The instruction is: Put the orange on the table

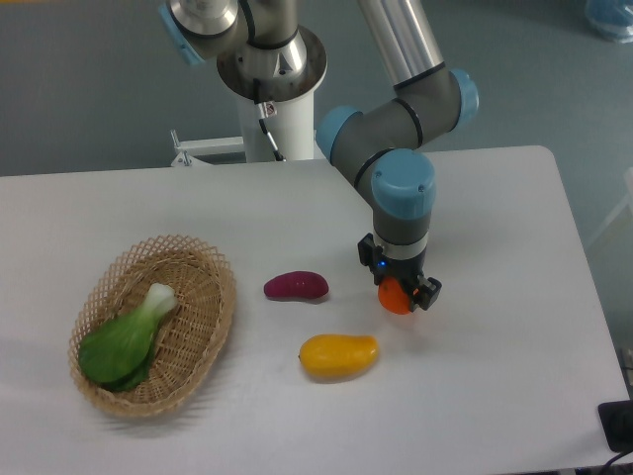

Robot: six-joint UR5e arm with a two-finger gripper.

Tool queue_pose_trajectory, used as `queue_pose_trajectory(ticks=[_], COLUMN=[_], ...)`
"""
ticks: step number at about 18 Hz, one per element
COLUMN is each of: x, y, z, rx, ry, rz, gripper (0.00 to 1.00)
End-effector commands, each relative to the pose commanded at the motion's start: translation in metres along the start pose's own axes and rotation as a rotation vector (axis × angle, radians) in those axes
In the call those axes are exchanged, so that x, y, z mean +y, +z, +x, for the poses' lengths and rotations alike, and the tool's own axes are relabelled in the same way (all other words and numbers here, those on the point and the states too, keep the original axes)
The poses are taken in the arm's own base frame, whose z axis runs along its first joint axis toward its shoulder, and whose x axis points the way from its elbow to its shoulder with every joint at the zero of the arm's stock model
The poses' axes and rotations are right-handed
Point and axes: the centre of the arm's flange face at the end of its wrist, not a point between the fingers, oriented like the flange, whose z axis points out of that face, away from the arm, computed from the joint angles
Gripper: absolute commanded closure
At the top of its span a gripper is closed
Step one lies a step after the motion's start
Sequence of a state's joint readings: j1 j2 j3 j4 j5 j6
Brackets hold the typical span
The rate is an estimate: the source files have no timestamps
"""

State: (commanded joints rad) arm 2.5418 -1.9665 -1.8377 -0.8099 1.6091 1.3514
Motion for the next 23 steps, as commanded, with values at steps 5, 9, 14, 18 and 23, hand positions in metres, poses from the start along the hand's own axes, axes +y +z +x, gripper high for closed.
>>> queue_pose_trajectory(ticks=[5, 9, 14, 18, 23], x=[0.003, 0.011, 0.025, 0.042, 0.065], y=[0.000, -0.004, -0.027, -0.049, -0.070], z=[-0.001, -0.005, -0.018, -0.037, -0.071], rx=[0.000, -0.009, -0.044, -0.082, -0.137], ry=[-0.005, -0.026, -0.064, -0.097, -0.135], rz=[0.000, 0.014, 0.061, 0.139, 0.152], gripper=[0.15, 0.00, 0.00, 0.00, 0.00])
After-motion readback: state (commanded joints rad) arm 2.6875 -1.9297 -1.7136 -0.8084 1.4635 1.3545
